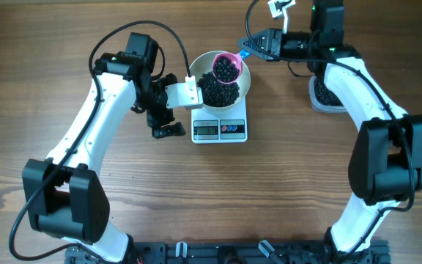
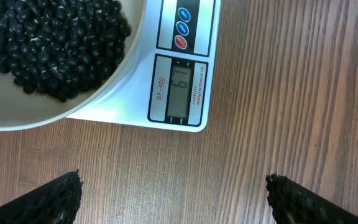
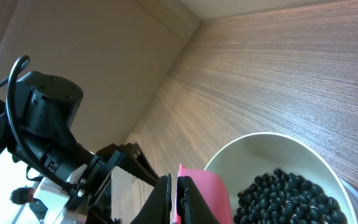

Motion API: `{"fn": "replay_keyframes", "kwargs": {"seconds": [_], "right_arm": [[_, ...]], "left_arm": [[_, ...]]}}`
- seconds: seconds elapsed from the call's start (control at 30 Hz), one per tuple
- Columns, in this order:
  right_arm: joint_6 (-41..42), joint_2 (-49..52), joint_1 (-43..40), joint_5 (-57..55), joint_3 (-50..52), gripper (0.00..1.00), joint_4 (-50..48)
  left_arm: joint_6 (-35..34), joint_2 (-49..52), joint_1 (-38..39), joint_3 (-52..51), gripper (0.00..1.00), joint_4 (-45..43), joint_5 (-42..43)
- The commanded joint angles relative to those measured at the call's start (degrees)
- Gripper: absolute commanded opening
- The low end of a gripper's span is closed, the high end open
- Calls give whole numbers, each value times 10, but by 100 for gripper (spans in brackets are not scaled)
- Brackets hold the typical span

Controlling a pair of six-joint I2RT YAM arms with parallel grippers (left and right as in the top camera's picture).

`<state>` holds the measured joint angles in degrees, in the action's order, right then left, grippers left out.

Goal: Scoop item into bowl and weigh 150g on scale
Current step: 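Lift the filled scoop with the right gripper over the white bowl, then tip the scoop with the right gripper to pour beans into the bowl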

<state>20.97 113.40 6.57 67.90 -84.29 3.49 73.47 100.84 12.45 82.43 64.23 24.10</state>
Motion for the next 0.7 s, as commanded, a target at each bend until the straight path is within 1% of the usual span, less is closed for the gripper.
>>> {"fn": "replay_keyframes", "kwargs": {"seconds": [0.0, 0.07, 0.13, 0.3, 0.43, 0.47, 0.57, 0.67], "right_arm": [[-17, 8, 2, 1, 0, 4, -4], [-30, 8, 2, 1, 0, 4, -4], [-73, 8, 2, 1, 0, 5, -4], [-136, 8, 2, 1, 0, 4, -4], [-137, 8, 2, 1, 0, 4, -5], [-151, 8, 2, 5, 0, 4, -6], [-232, 8, 2, 50, 0, 4, -5], [-306, 8, 2, 51, 0, 4, -5]], "left_arm": [[11, 2, 2, -4, 100, 0, 14], [11, 2, 2, -4, 100, 0, 14], [11, 2, 2, -4, 100, 0, 14], [11, 2, 2, -4, 100, 0, 14], [11, 2, 2, -4, 100, 0, 14], [11, 2, 2, -4, 100, 0, 14], [11, 2, 2, -4, 100, 0, 14], [11, 2, 2, -4, 100, 0, 14]]}}
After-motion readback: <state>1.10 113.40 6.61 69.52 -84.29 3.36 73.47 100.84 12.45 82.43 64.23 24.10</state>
